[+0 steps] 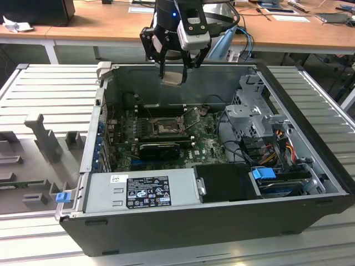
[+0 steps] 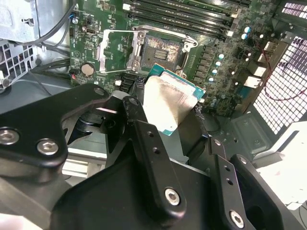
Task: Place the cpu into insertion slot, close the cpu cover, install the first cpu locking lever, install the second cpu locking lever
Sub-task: 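Place the cpu into insertion slot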
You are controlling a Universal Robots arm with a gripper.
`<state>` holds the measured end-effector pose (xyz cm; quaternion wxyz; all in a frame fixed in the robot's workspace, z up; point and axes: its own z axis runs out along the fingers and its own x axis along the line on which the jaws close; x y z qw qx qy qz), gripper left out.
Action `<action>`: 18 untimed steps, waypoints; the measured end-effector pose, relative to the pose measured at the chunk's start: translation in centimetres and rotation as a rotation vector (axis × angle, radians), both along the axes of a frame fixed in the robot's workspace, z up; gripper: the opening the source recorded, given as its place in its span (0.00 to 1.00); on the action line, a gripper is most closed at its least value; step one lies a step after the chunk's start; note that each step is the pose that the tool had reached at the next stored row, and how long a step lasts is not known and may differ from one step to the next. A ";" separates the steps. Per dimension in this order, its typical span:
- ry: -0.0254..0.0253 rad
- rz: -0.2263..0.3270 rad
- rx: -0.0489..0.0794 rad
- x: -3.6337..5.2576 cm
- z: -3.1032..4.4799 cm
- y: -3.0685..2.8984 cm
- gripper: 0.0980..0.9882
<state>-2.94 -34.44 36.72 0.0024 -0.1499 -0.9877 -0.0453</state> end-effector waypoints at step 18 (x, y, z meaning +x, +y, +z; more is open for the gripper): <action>-0.0001 -0.031 0.000 0.00 0.00 0.00 0.48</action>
